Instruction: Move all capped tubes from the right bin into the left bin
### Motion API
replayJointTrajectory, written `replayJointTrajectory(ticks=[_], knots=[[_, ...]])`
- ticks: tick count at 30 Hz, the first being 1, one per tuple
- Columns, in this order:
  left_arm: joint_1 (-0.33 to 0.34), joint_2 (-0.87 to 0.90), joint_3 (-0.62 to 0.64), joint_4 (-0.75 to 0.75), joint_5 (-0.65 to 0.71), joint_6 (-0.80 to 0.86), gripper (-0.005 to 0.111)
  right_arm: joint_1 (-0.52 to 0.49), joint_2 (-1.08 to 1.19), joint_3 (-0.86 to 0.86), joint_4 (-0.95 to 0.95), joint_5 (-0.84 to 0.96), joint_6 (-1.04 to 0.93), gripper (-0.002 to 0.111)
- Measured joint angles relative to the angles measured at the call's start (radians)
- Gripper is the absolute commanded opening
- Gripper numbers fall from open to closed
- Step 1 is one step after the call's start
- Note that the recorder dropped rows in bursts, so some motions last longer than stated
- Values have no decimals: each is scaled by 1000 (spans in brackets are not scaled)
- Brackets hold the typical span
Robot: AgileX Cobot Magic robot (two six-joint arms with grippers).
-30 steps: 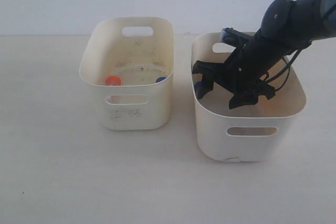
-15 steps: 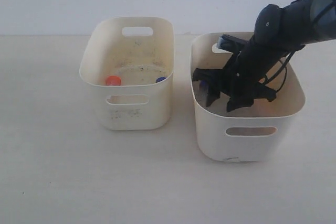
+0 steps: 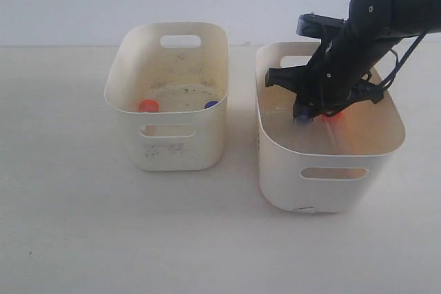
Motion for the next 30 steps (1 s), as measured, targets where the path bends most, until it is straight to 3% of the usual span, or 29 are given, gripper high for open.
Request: replayJointTrajectory(ticks=[3,4,12,30], knots=[[0,0,0,0,0,0,4,0,0,0,10,0,0,66],[0,0,0,0,0,0,4,0,4,0,15,0,1,68],[0,0,0,0,0,0,4,0,60,0,27,16,11,57],[0,0,0,0,0,0,4,0,86,0,25,40,8,57]])
